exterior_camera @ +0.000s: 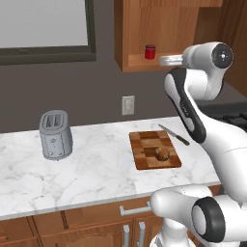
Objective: Pick the bread, place it on the cutting board, pick the jam, place it on the counter, and close the cabinet.
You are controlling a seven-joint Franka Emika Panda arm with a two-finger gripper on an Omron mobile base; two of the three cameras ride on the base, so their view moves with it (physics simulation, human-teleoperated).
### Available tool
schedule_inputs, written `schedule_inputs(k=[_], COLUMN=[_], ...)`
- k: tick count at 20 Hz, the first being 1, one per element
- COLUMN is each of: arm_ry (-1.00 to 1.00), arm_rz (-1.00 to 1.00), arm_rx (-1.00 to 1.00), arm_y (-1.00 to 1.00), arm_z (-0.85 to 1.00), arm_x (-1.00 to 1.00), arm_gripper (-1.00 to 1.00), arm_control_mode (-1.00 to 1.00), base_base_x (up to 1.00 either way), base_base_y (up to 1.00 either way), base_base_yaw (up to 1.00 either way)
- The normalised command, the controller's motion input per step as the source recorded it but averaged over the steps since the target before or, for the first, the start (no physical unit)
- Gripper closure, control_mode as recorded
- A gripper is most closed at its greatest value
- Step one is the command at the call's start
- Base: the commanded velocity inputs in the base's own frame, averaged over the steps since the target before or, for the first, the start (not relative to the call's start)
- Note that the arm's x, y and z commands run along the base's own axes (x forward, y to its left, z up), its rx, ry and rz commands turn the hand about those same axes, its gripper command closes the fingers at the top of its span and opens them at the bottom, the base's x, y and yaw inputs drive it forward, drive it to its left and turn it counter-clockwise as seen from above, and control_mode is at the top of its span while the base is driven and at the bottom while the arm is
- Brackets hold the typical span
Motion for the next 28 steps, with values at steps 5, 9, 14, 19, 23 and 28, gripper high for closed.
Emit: schedule_inputs(k=[5,9,14,19,23,28], arm_ry=[0.01,0.02,0.06,0.09,0.06,0.0], arm_rz=[0.0,0.0,0.0,0.0,0.0,0.0], arm_rx=[0.0,0.0,0.0,0.0,0.0,0.0], arm_y=[0.03,0.01,0.03,0.1,0.15,0.02], arm_z=[0.08,0.08,0.09,0.04,0.0,0.0], arm_x=[0.12,0.15,0.08,0.02,0.1,0.18], arm_gripper=[-1.0,-1.0,-1.0,-1.0,-1.0,-1.0], arm_control_mode=[-1.0,-1.0,-1.0,-1.0,-1.0,-1.0], base_base_x=[0.0,0.0,0.0,0.0,0.0,0.0], base_base_y=[0.0,0.0,0.0,0.0,0.0,0.0], base_base_yaw=[0.0,0.0,0.0,0.0,0.0,0.0])
